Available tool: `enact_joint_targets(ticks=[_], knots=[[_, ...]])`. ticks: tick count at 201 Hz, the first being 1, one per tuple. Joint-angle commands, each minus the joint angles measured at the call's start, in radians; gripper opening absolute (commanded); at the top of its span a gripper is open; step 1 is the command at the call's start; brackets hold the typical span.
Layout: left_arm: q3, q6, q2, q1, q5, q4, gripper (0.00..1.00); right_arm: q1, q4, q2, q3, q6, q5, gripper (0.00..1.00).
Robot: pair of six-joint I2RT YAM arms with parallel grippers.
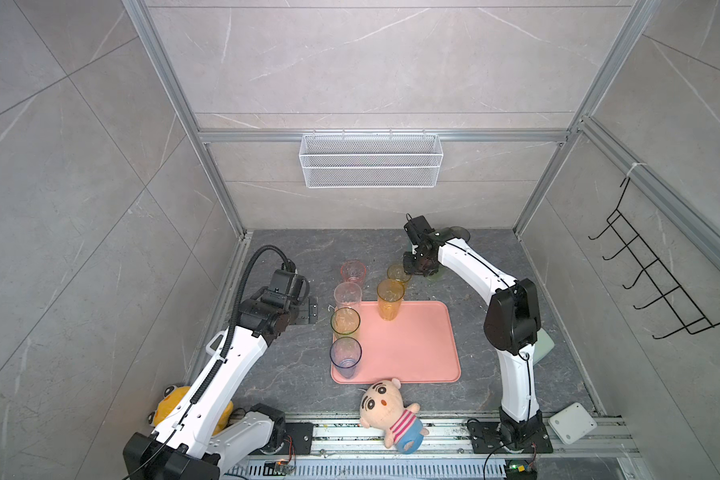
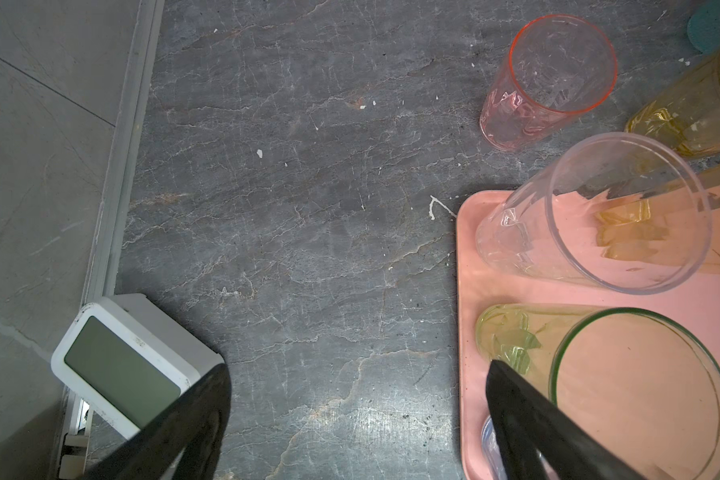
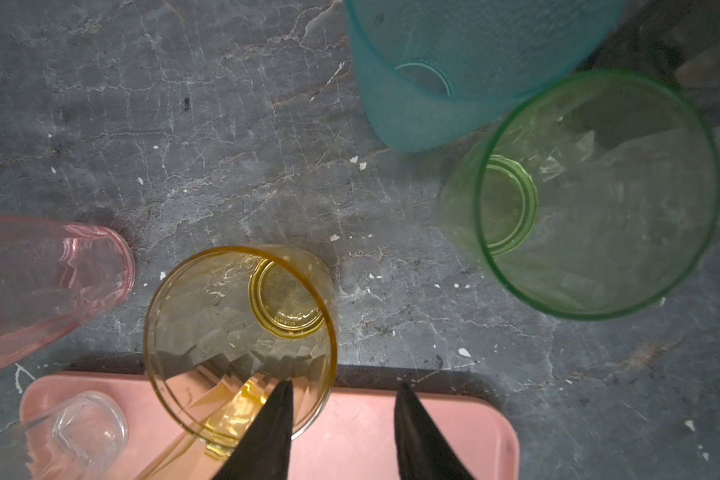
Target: Place the glasses into the tray
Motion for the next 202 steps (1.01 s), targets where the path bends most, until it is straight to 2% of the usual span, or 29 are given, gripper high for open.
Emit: enact_joint_targets(ticks=[1,107,144,202], knots=[[0.008,0.003,0.000,0.005,-0.018,-0.006,0.96,-0.006,0.005,0.031,0.000,0.017,-0.010,0.43],[0.009,0.003,0.002,0.005,-0.021,-0.005,0.96,-0.012,0.003,0.086,0.022,0.020,-0.033,0.39],[0.009,0.003,0.002,0.005,-0.021,-0.008,0.96,-0.012,-0.001,0.103,0.036,0.020,-0.037,0.34],[0.009,0.002,-0.003,0.005,-0.021,-0.008,0.96,-0.012,-0.015,0.119,0.060,0.018,-0.047,0.21]])
